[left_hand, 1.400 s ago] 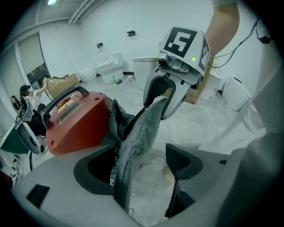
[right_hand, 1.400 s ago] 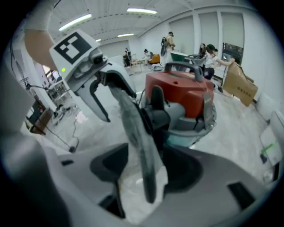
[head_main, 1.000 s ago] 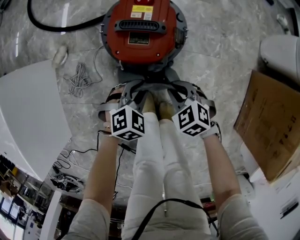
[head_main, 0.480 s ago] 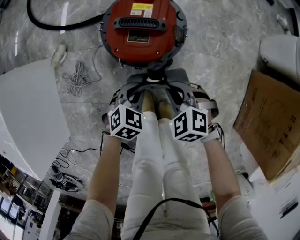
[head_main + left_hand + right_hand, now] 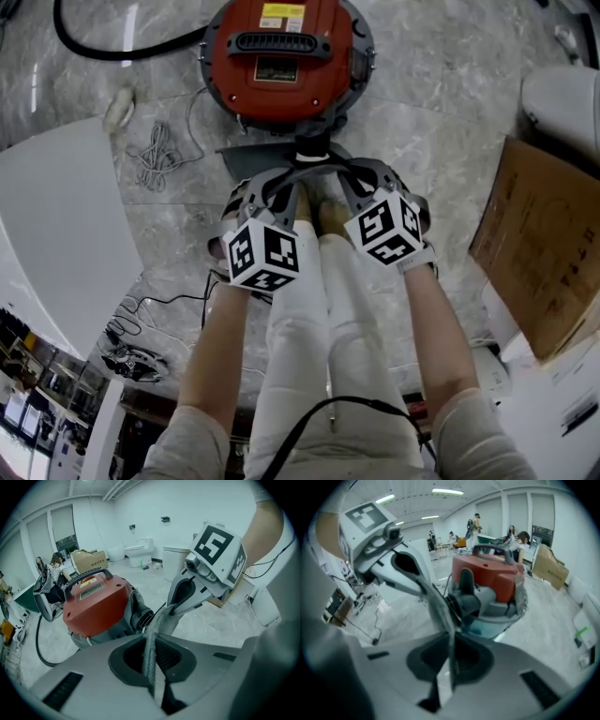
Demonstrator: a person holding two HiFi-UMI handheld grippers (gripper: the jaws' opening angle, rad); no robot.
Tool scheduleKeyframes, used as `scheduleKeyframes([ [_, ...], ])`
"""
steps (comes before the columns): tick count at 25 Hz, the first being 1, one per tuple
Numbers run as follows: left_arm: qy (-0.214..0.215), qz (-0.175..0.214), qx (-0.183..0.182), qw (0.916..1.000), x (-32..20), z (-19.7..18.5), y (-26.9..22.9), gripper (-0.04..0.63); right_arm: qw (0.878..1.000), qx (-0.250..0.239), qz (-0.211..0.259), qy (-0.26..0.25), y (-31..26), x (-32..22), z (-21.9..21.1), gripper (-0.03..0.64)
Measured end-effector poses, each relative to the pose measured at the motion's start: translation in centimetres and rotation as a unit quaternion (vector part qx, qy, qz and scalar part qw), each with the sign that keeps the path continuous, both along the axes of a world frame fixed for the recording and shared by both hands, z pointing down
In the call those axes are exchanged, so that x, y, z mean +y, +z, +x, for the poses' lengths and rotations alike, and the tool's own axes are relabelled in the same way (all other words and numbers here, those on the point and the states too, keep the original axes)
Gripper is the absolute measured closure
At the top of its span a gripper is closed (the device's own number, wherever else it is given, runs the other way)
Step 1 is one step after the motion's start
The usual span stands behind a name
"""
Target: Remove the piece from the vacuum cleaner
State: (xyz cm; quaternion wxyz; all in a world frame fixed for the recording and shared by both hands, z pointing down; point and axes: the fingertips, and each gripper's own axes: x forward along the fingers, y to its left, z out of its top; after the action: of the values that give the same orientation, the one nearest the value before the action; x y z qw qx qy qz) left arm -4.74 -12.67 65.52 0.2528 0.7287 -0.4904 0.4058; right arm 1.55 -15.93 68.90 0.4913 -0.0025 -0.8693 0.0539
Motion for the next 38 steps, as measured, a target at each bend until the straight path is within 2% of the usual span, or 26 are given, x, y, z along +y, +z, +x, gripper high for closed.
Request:
scheduleKeyframes([
  [3,-0.008,0.000,0.004,1.0000,0.1,0.1,0.2,0.561,1.000,0.000,-0.005,0.005,0.0,-0.1,0.0,0.588],
  [11,-0.081,-0.032,0.044,0.9952,1.1,-0.6,3.1,0.561,0.995,-0.006,0.072,-0.064,-3.2,0.4,-0.9,0.589],
  [14,-0.096,-0.046,0.055,0.9927,1.1,-0.9,4.1,0.561,0.992,-0.005,0.090,-0.088,-3.7,0.9,-1.3,0.589],
  [16,-0.099,-0.050,0.056,0.9922,1.1,-0.9,4.1,0.561,0.993,-0.003,0.086,-0.086,-3.5,1.0,-1.2,0.589],
  [21,-0.094,-0.039,0.040,0.9940,1.2,-0.8,2.1,0.561,0.998,-0.002,0.047,-0.034,-2.1,0.5,-0.5,0.589],
  [26,-0.077,-0.031,0.024,0.9963,0.6,0.0,0.0,0.561,1.000,0.007,0.016,0.001,-0.6,0.2,0.3,0.591],
  [30,-0.067,-0.025,0.017,0.9973,0.5,0.2,0.3,0.561,1.000,0.014,-0.017,0.019,0.4,0.5,0.3,0.591],
  [34,-0.096,-0.037,0.040,0.9939,0.9,-0.2,1.6,0.561,1.000,0.018,0.007,0.002,-0.6,0.6,0.3,0.592],
  [38,-0.106,-0.054,0.040,0.9921,0.9,-0.8,2.4,0.561,0.999,0.013,0.031,-0.021,-1.8,1.0,0.0,0.591],
])
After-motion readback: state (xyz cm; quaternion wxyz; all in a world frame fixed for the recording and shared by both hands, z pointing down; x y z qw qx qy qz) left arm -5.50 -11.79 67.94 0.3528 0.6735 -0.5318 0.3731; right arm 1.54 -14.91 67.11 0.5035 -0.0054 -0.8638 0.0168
